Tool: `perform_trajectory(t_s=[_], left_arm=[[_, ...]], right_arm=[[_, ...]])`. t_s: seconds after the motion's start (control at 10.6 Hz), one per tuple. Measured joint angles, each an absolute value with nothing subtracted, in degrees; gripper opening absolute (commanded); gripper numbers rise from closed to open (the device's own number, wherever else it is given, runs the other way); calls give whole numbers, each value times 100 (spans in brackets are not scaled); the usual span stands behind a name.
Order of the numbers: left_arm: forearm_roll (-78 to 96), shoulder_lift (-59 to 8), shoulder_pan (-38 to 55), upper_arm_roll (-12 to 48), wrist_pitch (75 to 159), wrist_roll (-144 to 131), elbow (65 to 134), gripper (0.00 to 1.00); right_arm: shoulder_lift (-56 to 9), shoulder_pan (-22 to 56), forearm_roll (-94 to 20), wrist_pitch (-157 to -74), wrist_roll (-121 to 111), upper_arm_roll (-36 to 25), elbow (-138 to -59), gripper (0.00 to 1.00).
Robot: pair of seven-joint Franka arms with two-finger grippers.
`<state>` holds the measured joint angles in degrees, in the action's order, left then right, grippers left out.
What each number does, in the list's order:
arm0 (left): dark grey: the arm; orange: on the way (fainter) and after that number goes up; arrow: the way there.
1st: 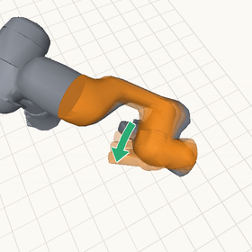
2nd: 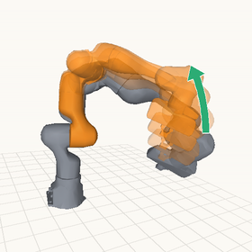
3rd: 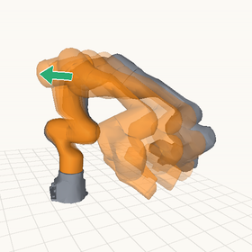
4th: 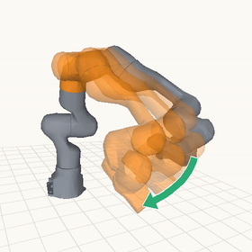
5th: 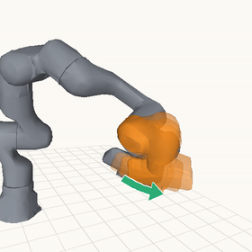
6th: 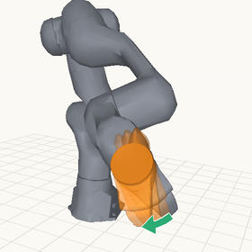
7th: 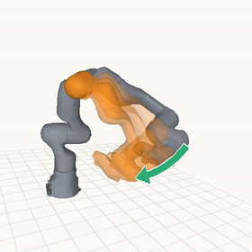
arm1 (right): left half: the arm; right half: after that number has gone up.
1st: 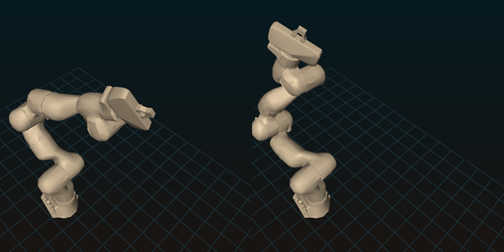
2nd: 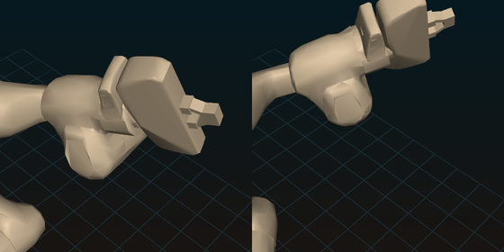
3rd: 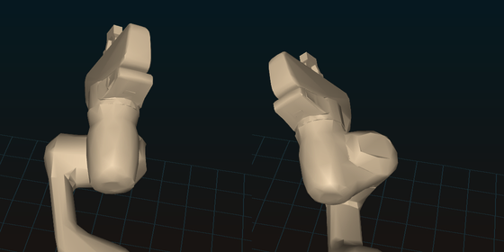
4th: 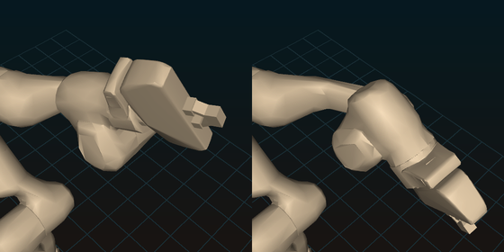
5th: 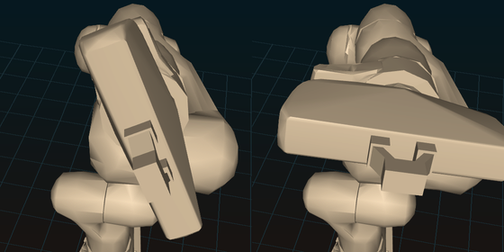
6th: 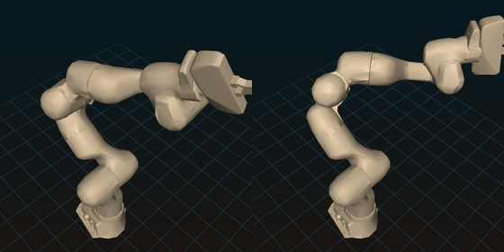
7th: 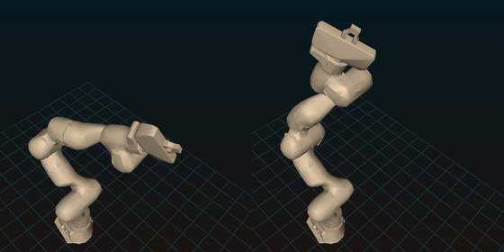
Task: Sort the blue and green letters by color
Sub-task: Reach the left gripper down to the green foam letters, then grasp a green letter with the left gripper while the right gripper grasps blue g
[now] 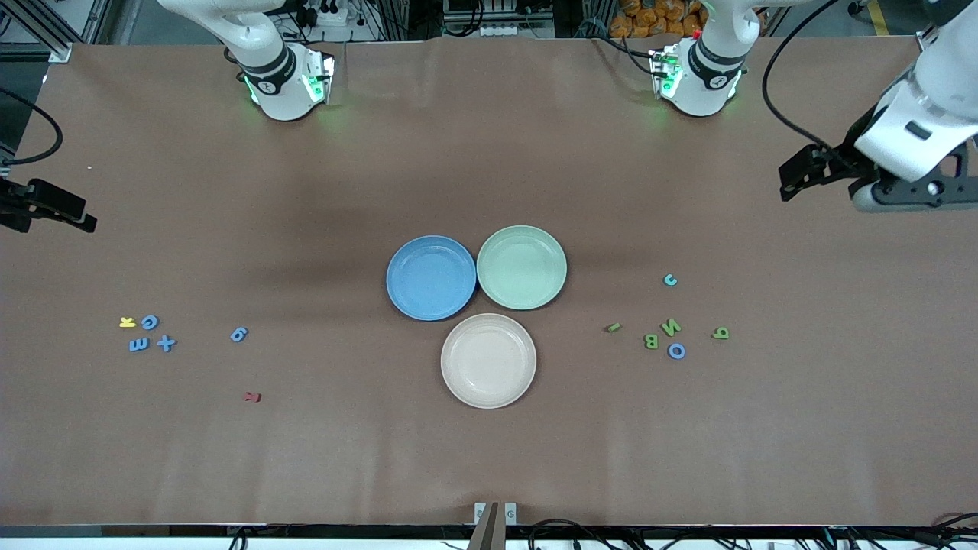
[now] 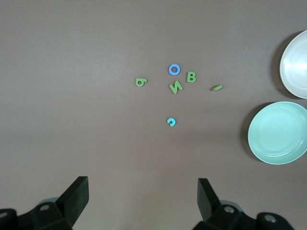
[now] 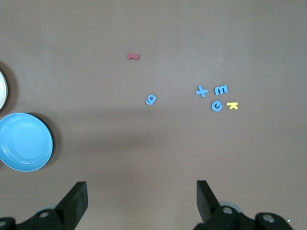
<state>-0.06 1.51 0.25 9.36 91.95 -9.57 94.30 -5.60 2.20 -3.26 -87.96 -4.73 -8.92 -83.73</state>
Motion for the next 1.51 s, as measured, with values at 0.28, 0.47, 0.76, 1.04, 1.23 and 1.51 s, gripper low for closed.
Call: perform_trajectory(t_s=[0.28, 0.47, 0.76, 1.04, 1.23, 1.51], left_arm=[[-105, -27, 25, 965, 10186, -883, 10239, 100], [-156, -212, 27, 970, 10896, -869, 10780, 100], [-245, -909, 24, 970, 11682, -856, 10952, 89], [-805, -1713, 22, 970, 12497, -848, 10949, 86], [-831, -2128, -21, 956, 13049, -847, 10940, 83], [-846, -2701, -240, 931, 13781, -838, 10928, 76]], right_arm=[[-569, 206, -326, -8840, -473, -897, -8382, 100], [-581, 206, -326, -8880, -473, -893, -8395, 100], [-607, 214, -326, -8893, -473, -890, -8408, 100], [-676, 213, -326, -8945, -352, -892, -8470, 100], [-794, 218, -332, -9308, 265, -887, -8682, 100], [-1194, 315, -337, -10138, 1691, -881, -9167, 100]])
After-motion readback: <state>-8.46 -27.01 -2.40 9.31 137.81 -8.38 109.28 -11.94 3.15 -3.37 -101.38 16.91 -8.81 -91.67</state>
